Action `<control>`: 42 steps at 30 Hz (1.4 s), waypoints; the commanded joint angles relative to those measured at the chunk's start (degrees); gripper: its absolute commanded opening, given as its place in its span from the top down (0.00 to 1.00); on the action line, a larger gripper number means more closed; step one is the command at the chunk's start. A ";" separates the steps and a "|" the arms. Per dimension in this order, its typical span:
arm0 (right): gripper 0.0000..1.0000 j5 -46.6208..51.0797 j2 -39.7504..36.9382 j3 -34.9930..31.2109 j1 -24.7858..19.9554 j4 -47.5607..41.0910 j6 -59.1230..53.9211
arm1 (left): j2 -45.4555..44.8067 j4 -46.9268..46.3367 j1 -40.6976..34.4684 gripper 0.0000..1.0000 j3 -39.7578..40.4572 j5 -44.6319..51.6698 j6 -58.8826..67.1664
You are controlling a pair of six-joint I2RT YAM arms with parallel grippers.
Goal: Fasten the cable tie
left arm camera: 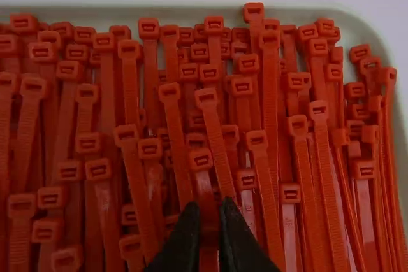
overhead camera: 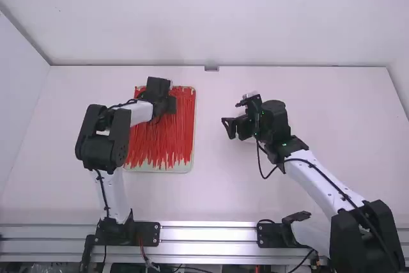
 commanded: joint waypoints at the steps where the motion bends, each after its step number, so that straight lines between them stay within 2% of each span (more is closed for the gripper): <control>1: 0.02 -0.17 -0.96 1.92 0.02 0.20 0.22 | -5.70 -0.15 -0.55 0.98 0.83 -1.31 -1.01; 14: 0.02 -4.35 -0.96 1.92 -0.04 3.37 3.21 | -29.44 -4.09 -0.66 0.98 -3.02 3.34 -1.99; 20: 0.02 -12.20 -0.96 1.92 -0.04 5.33 3.21 | -43.52 -2.12 -0.63 0.98 -12.33 3.34 -3.06; 27: 0.02 -18.18 -0.96 1.92 0.02 7.21 5.99 | -55.78 5.86 -0.59 0.98 -25.09 5.77 -5.73; 33: 0.02 -20.81 -0.96 1.92 0.02 9.88 6.21 | -56.37 13.77 -0.66 0.98 -29.97 9.57 -10.19; 42: 0.02 -19.06 -0.96 1.92 -1.05 13.79 5.86 | -47.15 32.11 -5.38 0.98 -31.54 9.05 -13.18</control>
